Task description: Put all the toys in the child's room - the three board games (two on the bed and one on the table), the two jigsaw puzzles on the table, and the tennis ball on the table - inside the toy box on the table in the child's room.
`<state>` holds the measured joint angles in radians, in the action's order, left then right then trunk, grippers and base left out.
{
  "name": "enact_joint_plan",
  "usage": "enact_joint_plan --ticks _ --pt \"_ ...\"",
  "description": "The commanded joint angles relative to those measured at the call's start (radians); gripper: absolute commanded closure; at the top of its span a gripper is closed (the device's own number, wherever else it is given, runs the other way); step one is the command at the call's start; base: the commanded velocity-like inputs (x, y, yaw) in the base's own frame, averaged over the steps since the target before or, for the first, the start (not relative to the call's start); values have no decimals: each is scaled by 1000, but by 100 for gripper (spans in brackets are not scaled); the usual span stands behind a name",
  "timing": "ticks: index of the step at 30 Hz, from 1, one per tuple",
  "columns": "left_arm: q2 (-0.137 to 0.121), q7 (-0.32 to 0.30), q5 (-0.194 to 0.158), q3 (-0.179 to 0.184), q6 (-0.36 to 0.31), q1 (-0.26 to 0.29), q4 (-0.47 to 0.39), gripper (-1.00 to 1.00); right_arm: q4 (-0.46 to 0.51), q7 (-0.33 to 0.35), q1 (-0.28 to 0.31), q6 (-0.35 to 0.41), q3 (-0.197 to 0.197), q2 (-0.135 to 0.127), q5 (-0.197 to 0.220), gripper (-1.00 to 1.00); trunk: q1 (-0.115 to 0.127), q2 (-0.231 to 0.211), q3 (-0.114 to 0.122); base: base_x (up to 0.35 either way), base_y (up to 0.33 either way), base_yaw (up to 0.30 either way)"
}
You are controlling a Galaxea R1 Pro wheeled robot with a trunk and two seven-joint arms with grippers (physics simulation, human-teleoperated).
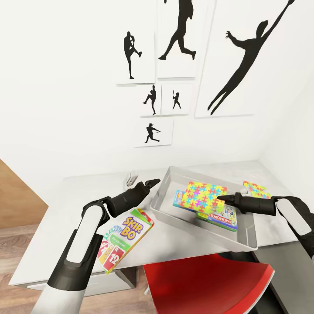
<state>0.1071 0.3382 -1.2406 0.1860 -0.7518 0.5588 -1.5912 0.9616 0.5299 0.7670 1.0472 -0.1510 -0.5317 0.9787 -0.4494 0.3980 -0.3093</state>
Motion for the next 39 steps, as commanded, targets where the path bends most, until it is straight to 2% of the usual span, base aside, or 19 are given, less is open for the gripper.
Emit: enact_joint_plan --ticks 1,5,26,35,39 --pt "0 10 -11 0 -2 1 -1 -100 -13 10 5 0 -4 3 -9 100 -1 2 -2 0 0 0" --pt "1 10 -11 0 -3 1 -1 -100 -54 9 15 0 -11 11 -11 100 -1 2 -2 0 0 0" --pt "2 8 -11 1 -3 1 -1 -100 -128 9 29 0 -16 24 -12 100 -1 2 -2 0 0 0" --pt "1 6 -13 0 -3 1 -1 -100 -172 6 48 0 -16 42 -14 100 -1 2 -2 0 0 0" --pt "0 6 -29 1 -3 1 -1 -100 -187 -12 66 0 -16 53 -15 100 -1 2 -2 0 0 0"
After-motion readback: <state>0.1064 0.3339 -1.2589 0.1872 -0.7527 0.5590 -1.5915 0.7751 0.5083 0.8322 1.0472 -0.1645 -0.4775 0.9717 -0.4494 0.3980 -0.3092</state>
